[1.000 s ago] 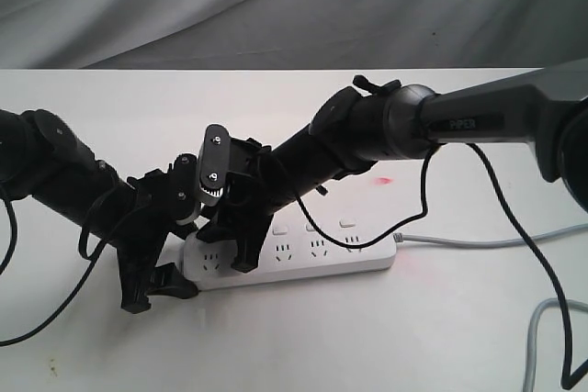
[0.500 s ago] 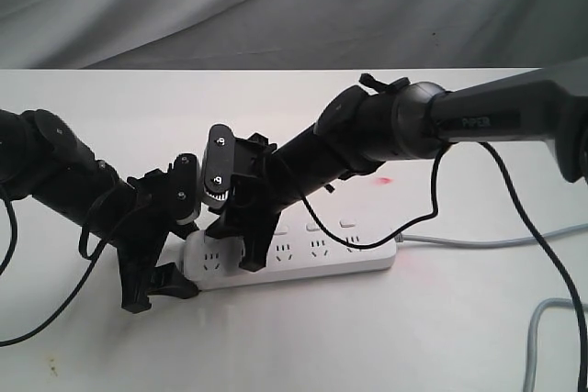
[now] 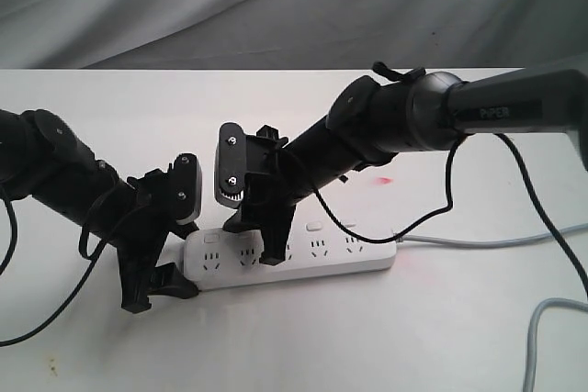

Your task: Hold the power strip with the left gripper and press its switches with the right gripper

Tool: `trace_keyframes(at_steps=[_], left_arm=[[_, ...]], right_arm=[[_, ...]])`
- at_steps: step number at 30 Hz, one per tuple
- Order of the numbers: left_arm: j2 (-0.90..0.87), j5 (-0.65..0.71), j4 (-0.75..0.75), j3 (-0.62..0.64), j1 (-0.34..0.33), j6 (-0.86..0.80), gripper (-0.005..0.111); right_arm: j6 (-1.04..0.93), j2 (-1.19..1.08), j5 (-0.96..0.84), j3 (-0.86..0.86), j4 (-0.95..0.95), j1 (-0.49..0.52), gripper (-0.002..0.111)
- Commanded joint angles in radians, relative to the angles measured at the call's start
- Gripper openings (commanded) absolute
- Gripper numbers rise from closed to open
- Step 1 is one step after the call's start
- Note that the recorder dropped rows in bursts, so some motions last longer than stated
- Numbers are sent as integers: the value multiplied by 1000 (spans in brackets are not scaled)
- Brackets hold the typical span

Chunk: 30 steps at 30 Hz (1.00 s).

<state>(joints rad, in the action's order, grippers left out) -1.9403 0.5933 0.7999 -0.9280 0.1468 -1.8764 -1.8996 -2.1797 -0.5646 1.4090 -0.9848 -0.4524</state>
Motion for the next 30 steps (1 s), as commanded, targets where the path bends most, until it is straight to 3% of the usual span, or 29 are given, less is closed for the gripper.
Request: trace_keyframes(at_steps=[1, 30], left_arm=[[-19, -13, -33, 9, 3, -16, 46], [-19, -13, -33, 9, 3, -14, 46]], right_arm=[[4, 11, -14, -16, 20, 16, 32], [24, 9, 56, -76, 39, 24, 32]])
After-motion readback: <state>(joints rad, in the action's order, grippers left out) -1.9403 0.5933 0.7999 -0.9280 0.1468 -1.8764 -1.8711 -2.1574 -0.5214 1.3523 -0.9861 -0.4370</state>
